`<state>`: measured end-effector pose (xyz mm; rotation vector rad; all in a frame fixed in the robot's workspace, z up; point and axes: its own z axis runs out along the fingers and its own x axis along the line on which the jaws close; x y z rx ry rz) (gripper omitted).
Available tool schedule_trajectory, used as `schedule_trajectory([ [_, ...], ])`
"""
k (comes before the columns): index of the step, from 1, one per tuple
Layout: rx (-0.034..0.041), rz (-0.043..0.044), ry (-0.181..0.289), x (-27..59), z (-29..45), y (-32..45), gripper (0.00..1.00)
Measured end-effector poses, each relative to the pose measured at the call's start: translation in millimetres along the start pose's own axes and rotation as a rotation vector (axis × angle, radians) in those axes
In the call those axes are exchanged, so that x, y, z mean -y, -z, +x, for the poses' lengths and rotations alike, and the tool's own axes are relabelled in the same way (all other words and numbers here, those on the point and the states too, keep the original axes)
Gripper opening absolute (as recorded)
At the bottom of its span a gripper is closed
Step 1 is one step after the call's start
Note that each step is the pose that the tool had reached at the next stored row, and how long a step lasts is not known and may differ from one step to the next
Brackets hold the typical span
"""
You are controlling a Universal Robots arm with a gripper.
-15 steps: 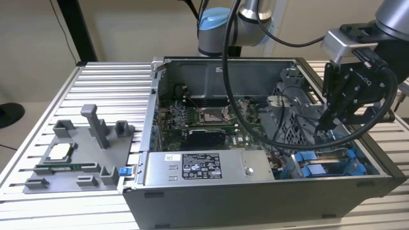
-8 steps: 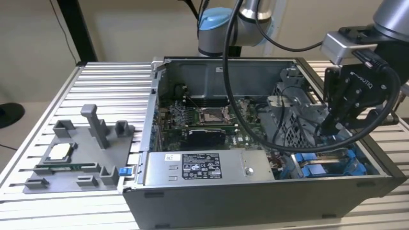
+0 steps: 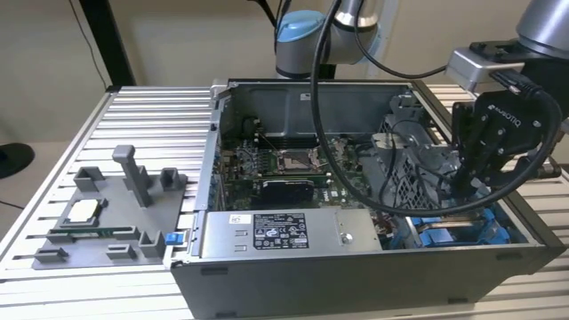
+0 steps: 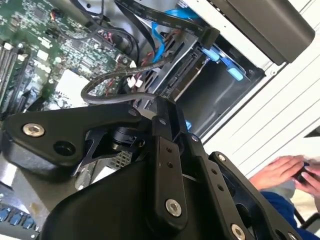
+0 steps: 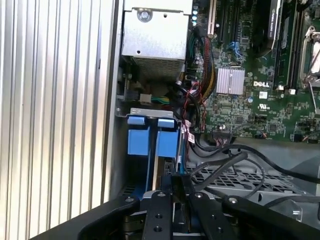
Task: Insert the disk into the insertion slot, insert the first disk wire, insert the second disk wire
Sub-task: 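Insert the first disk wire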
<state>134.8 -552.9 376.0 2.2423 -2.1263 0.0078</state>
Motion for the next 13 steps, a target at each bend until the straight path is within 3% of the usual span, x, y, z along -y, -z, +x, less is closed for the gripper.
schedule_trajectory([
  [2, -0.0154, -0.0008, 0.0, 0.0, 0.0, -0.7, 0.0],
  [11, -0.0164, -0.0009, 0.0, 0.0, 0.0, -0.9, 0.0],
  [13, -0.0212, -0.0012, -0.001, 0.0, -0.1, -1.1, 0.0],
])
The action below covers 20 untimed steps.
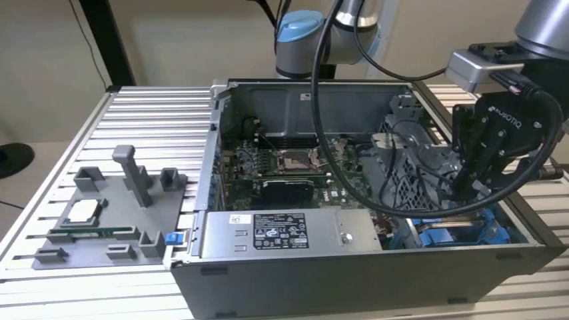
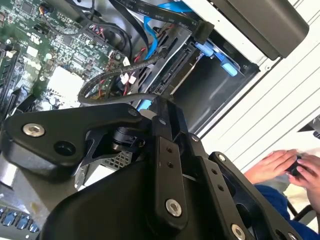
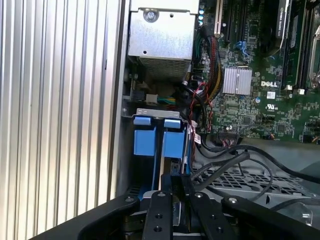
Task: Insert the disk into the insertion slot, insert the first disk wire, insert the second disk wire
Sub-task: 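Insert the first disk wire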
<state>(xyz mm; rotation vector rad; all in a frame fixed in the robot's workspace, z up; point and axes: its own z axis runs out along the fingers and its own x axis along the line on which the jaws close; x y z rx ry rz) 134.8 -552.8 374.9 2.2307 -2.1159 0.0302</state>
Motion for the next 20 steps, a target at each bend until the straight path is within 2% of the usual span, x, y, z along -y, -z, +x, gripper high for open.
schedule_trajectory([
  [1, -0.0064, -0.0003, 0.0, 0.0, 0.0, -0.1, 0.0],
  [2, -0.0158, -0.0008, -0.001, 0.0, 0.0, -0.4, 0.0],
  [5, -0.053, -0.0028, -0.002, 0.1, 0.0, -1.5, 0.0],
  [8, -0.0814, -0.0044, -0.003, 0.1, -0.1, -2.6, 0.0],
  [14, -0.1264, -0.0068, -0.004, 0.2, -0.4, -4.8, 0.0],
  [20, -0.1628, -0.0088, -0.005, 0.2, -0.6, -6.4, 0.0],
])
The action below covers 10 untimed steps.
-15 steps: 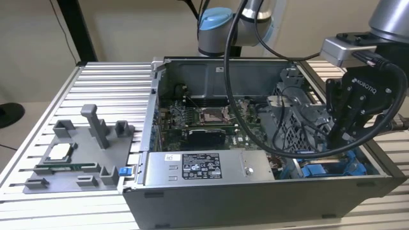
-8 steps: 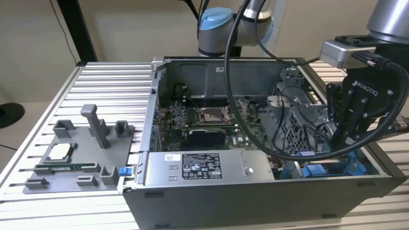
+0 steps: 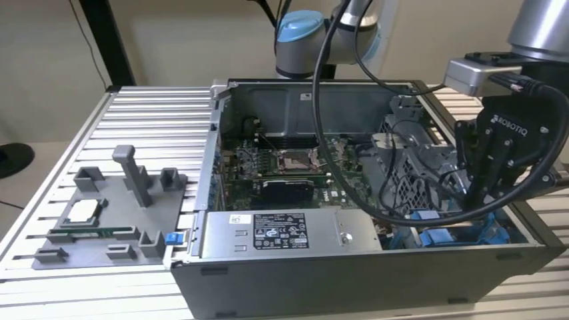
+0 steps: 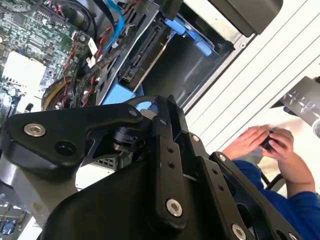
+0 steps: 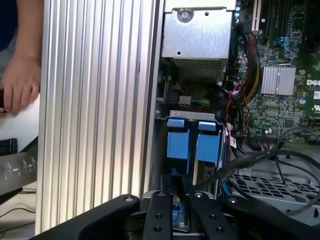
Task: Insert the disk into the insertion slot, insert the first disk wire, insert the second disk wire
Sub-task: 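Insert the first disk wire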
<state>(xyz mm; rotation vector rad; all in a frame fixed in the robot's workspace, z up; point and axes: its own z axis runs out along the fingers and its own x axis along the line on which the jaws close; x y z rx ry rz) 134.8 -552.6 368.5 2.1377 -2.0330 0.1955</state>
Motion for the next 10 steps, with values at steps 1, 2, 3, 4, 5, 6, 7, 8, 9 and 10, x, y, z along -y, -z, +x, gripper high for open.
schedule_trajectory([
  [1, -0.0061, -0.0003, 0.0, 0.0, -0.1, -0.3, 0.0],
  [2, -0.0116, -0.0006, 0.0, 0.0, -0.2, -0.6, 0.0],
  [3, -0.0166, -0.0009, -0.001, 0.1, -0.3, -0.9, 0.0],
  [4, -0.0211, -0.001, -0.001, 0.1, -0.4, -1.2, 0.0],
  [5, -0.0255, -0.0013, -0.001, 0.1, -0.5, -1.6, 0.0],
  [6, -0.0307, -0.0015, -0.001, 0.1, -0.6, -1.9, 0.0],
  [7, -0.0396, -0.0018, -0.001, 0.1, -0.8, -2.4, 0.0],
  [8, -0.0501, -0.0023, -0.002, 0.1, -0.9, -3.0, 0.0],
  [9, -0.06, -0.0025, -0.002, 0.1, -1.0, -3.6, 0.0],
  [10, -0.0692, -0.002, -0.003, 0.2, -1.2, -4.3, 0.0],
])
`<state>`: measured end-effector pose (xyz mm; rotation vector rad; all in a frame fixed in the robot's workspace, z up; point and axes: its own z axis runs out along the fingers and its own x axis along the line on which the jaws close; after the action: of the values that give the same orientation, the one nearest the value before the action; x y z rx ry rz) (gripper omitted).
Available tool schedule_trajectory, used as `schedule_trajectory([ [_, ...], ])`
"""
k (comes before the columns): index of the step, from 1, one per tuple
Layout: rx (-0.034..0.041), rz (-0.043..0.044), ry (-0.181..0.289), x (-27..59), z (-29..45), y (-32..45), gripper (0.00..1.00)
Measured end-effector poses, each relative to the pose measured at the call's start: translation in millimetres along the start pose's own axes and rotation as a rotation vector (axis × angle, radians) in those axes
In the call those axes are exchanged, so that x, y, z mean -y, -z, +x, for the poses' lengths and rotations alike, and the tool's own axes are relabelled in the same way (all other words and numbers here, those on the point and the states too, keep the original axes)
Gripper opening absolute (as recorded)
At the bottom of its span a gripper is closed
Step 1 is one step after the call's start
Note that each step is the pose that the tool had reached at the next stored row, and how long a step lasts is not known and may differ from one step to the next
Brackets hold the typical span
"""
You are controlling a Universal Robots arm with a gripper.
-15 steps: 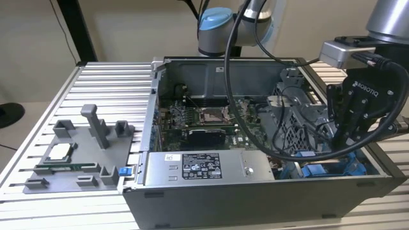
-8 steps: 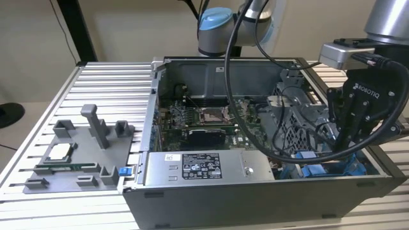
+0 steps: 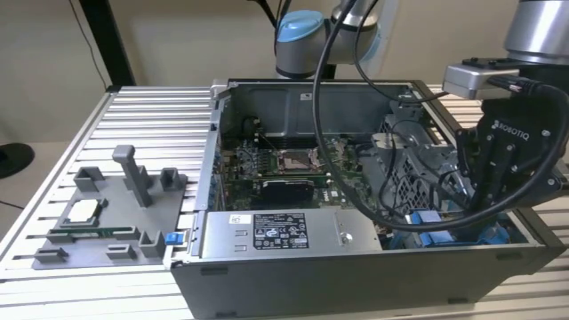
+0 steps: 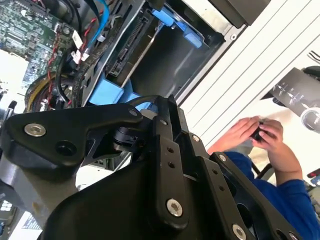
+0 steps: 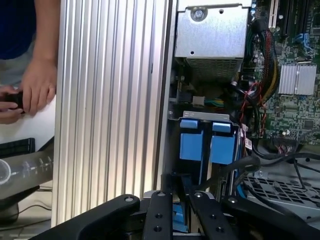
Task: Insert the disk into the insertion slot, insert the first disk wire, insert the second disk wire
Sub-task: 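Insert the first disk wire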
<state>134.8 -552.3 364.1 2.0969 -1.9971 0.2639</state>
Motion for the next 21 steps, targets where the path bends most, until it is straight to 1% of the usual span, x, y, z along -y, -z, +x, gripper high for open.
schedule_trajectory([
  [1, -0.005, 0.001, -0.001, 0.1, -0.4, -0.8, 0.0],
  [3, -0.0057, 0.0038, -0.004, 0.2, -1.9, -1.8, 0.0],
  [5, -0.0038, 0.0064, -0.011, 0.2, -2.4, -2.3, 0.0],
  [6, 0.0014, 0.0101, -0.014, 0.2, -2.4, -2.2, 0.0],
  [7, 0.0161, 0.0128, -0.017, 0.3, -2.5, -2.2, 0.0],
  [8, 0.0353, 0.0155, -0.02, 0.3, -2.6, -2.3, 0.0],
  [10, 0.0705, 0.0207, -0.026, 0.2, -2.5, -2.3, 0.0],
  [14, 0.1441, 0.0312, -0.035, 0.3, -2.6, -2.3, 0.0],
  [16, 0.1793, 0.0359, -0.04, 0.2, -2.5, -2.3, 0.0],
  [17, 0.1986, 0.0384, -0.042, 0.2, -2.6, -2.4, 0.0],
  [19, 0.2342, 0.043, -0.045, 0.2, -2.5, -2.3, 0.0],
  [21, 0.2719, 0.0476, -0.049, 0.3, -2.5, -2.3, 0.0],
])
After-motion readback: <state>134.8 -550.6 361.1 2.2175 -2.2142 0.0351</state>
